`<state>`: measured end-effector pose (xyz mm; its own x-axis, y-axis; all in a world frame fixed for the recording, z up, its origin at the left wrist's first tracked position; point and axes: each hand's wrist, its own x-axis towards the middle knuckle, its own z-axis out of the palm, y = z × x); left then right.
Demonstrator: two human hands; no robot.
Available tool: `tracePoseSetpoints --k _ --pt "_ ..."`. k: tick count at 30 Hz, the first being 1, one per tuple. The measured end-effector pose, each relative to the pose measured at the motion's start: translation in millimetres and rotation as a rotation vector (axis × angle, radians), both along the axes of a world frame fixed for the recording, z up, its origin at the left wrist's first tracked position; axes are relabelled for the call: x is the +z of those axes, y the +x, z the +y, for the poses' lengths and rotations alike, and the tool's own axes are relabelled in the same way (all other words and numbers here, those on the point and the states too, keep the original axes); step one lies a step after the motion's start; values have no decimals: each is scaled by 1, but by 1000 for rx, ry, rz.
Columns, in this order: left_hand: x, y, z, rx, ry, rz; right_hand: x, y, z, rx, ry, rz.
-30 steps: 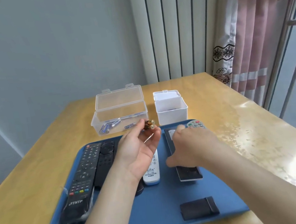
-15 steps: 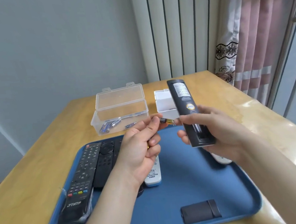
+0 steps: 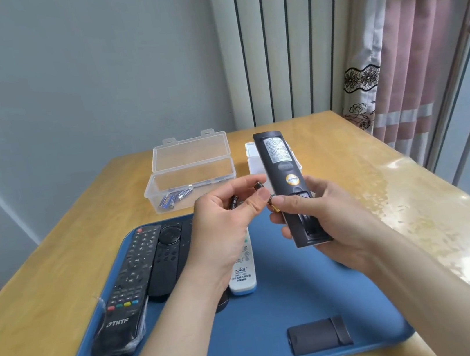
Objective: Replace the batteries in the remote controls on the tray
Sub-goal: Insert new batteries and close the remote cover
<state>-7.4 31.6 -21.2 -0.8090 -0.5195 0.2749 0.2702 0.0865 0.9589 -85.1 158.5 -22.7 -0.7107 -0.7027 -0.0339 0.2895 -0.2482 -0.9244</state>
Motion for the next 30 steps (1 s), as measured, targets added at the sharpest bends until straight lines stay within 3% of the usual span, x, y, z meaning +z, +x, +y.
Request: tracePoseSetpoints --k 7,13,17,21,27,30 --pt "5 3 2 -55 25 22 -4 5 -2 37 -82 -78" --pt "10 6 -1 -35 34 21 -3 5 -5 -59 -39 -170" --pt "8 7 6 -38 -307 -78 -2 8 -7 -87 -66 -155" --pt "1 4 21 117 -677 -133 0 9 -7 -133 -59 -167" --pt "-4 1 24 214 -727 -74 -2 12 -9 -160 -79 -222" --pt "-3 3 26 160 -818 -49 -3 9 -9 -223 -46 -205"
